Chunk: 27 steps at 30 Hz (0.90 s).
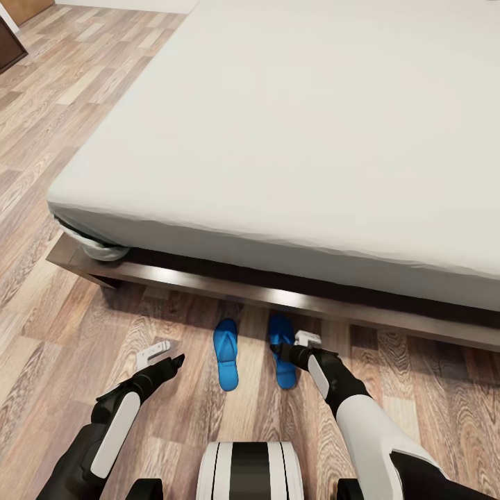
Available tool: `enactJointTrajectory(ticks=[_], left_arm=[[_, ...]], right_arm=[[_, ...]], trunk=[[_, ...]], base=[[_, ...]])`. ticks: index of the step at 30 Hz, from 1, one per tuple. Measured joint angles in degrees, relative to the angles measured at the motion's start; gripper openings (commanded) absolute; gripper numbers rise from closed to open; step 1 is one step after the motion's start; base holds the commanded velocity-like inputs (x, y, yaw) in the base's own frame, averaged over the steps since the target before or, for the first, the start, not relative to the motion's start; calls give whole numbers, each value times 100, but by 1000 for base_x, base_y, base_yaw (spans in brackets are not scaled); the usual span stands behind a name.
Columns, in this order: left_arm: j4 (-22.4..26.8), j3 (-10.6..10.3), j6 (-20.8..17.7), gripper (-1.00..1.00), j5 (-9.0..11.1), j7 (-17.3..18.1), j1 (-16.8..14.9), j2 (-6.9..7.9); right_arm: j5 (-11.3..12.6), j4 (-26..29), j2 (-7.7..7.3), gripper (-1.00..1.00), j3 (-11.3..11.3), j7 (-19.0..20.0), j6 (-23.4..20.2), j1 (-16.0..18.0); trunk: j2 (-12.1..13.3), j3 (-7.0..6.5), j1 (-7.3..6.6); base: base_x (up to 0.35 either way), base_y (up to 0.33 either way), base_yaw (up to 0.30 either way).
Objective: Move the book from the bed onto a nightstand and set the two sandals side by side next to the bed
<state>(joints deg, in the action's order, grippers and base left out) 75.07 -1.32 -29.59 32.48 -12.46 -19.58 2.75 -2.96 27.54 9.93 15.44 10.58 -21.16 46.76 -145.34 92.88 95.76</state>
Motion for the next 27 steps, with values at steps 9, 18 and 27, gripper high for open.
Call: enactJointTrajectory(ticks=[9,18,27], left_arm=[[0,0,0,100,1,0,0,0],[0,4,0,100,1,0,0,2],[1,4,-13,100,3,-2,0,7]], right_arm=[[0,-24,0,-100,-1,-1,31,35],[1,-33,0,-100,3,2,39,64],[2,-34,0,-100,-1,0,42,76]], trunk=[[0,0,0],[0,0,0],[0,0,0]], base=[[0,0,0],[0,0,0],[-9,41,0]])
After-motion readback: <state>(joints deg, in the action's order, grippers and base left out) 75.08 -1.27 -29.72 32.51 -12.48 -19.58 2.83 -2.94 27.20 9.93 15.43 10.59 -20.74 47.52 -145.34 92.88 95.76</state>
